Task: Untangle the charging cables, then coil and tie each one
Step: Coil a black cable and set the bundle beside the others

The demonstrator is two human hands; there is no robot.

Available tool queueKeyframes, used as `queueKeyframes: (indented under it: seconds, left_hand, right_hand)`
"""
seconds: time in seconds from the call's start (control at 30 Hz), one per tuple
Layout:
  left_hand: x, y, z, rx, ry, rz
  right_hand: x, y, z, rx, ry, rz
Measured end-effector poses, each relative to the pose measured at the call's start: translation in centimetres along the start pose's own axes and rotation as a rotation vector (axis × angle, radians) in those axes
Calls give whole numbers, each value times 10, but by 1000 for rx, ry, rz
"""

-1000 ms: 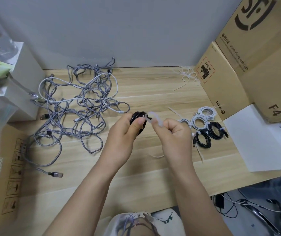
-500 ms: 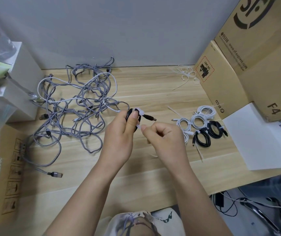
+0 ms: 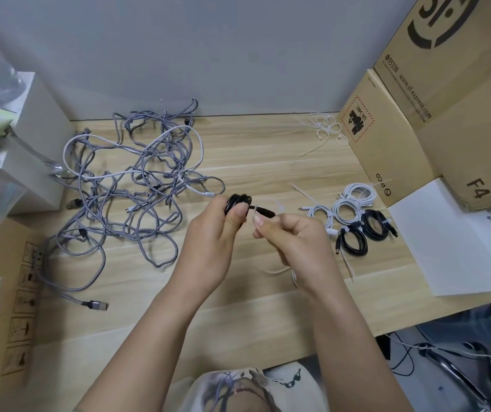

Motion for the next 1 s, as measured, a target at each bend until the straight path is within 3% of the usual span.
queueKeyframes:
  seconds: [0.13,0.23,0.33,0.57,0.77,1.0]
  left_hand:
    - [-3,7,6,-351,-266,54]
    - [-6,11,6,-387,-319,53]
    - [-6,12,-1,-342,-191,37]
    - [-13,12,-20,115,223,0]
    - [-6,6,-20,149,264,-53]
    - [0,-1,-10,150,170,-33]
  right_hand:
    - [4,-5,-3,64,12,-85]
    - [2,-3,-9,42,36,-121]
    - [3,0,-15,10,52,-192]
    - [0,0,-22,82,125,-249]
    - [-6,8,-9,170,75,-125]
    - [-15,4,23,221,-125,-90]
Point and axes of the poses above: each hand's wrist, its own x-axis towards the middle knuckle, its own y-axis out of the palm, z = x × y, the point moved 8 cm from there along x, towards the middle knuckle, and after that the axes turned 12 degrees about -z, right-handed, at the moved point
